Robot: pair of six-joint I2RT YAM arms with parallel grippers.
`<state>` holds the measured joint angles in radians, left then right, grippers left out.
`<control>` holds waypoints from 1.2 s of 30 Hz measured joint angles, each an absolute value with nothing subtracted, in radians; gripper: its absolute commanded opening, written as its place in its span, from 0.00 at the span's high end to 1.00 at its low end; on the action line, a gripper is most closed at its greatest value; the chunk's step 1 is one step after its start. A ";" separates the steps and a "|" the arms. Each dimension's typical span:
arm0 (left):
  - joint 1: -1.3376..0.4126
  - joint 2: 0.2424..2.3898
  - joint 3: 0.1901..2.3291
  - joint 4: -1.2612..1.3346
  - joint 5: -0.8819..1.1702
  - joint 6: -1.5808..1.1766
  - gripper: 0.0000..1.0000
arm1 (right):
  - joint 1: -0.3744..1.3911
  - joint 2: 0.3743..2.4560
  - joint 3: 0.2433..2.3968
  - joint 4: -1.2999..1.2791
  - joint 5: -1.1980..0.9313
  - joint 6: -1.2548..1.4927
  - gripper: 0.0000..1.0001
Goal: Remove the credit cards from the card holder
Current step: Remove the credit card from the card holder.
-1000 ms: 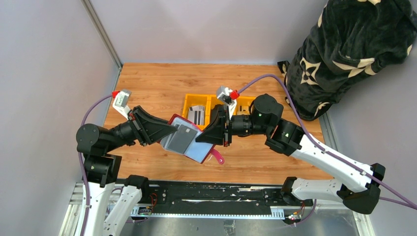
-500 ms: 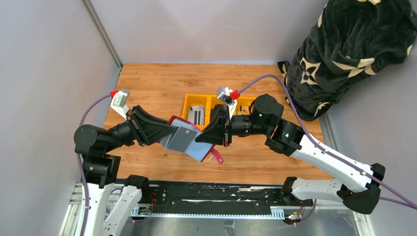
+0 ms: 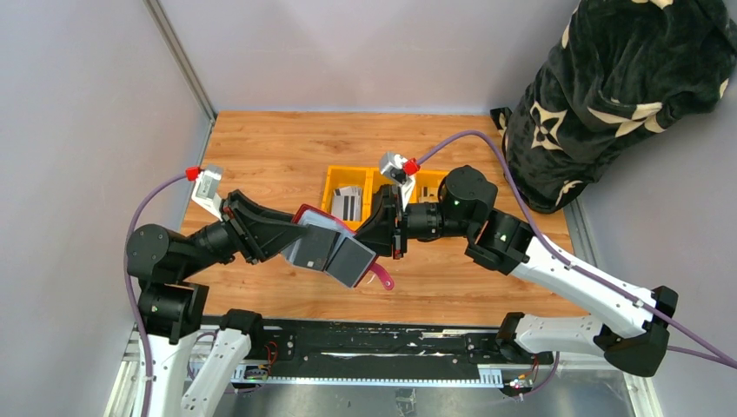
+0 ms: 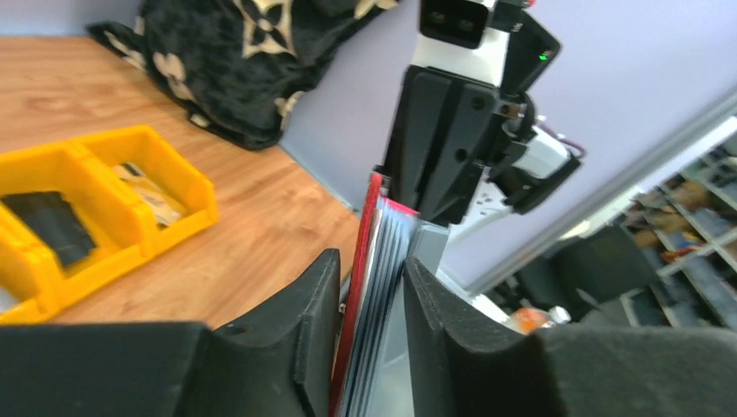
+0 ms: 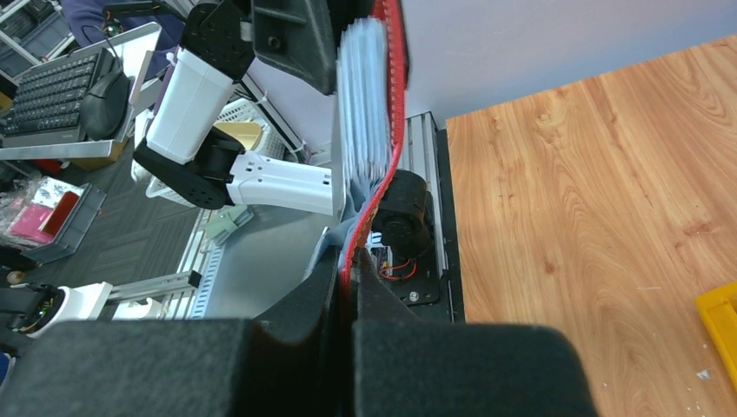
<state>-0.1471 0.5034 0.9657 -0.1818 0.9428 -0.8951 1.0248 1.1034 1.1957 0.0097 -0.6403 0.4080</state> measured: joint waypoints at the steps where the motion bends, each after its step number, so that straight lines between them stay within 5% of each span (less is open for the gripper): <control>1: -0.147 0.499 0.970 -0.202 0.929 -0.872 0.60 | 1.025 1.105 1.196 0.012 -0.641 0.410 1.00; 10: -0.147 0.470 0.975 -0.348 0.881 -0.710 0.46 | 1.025 1.110 1.196 0.047 -0.667 0.438 1.00; 16: -0.145 0.465 0.909 -0.224 0.997 -0.831 0.47 | 1.025 1.110 1.196 0.052 -0.689 0.445 1.00; 31: -0.145 0.433 0.852 0.018 1.138 -1.062 0.88 | 1.025 1.110 1.204 0.053 -0.692 0.426 1.00; 36: -0.145 0.438 0.879 -0.069 1.109 -0.986 1.00 | 1.025 1.110 1.205 0.048 -0.688 0.418 0.64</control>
